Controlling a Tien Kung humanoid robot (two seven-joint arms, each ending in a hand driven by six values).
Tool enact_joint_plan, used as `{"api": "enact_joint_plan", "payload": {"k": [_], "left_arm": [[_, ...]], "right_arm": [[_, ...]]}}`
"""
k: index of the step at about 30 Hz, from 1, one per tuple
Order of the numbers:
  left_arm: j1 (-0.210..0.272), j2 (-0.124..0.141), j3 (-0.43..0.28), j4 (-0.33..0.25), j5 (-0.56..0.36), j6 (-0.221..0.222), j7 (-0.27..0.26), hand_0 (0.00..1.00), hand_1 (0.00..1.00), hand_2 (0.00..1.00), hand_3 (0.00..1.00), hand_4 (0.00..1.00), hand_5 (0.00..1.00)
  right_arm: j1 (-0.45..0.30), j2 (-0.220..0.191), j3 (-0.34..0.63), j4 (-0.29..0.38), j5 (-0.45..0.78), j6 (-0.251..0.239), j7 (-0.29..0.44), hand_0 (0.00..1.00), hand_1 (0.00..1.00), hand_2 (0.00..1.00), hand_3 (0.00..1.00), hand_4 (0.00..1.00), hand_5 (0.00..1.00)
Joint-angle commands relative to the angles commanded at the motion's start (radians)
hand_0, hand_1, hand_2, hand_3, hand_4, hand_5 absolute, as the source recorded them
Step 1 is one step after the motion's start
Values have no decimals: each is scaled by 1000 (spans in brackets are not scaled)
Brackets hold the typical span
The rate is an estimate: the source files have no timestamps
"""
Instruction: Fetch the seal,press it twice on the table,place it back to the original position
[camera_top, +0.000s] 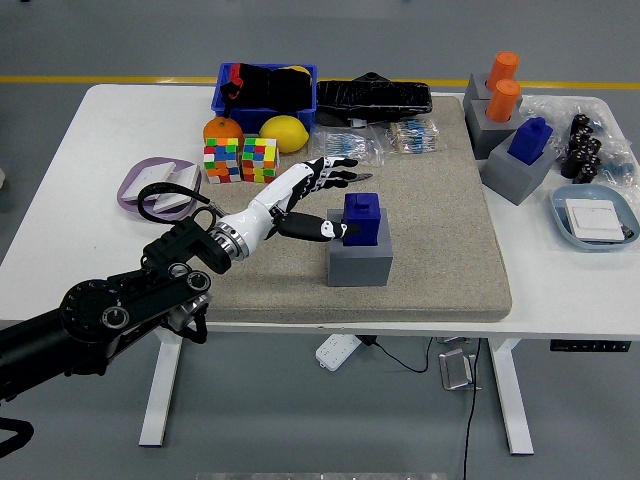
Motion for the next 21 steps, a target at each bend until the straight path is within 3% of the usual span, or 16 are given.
{"api": "enact_joint_plan", "payload": {"k": [6,21], "left_arm": [[-8,-27,17,40,-14,9,-4,912,835,831,886,940,31],[-16,-53,47,79,-31,16,-2,915,822,815,887,944,13]], "right_arm": [[-1,-2,-9,0,6,0,2,883,747,734,754,843,526],[-1,-1,-6,0,6,-1,2,883,747,735,755,847,529]]}}
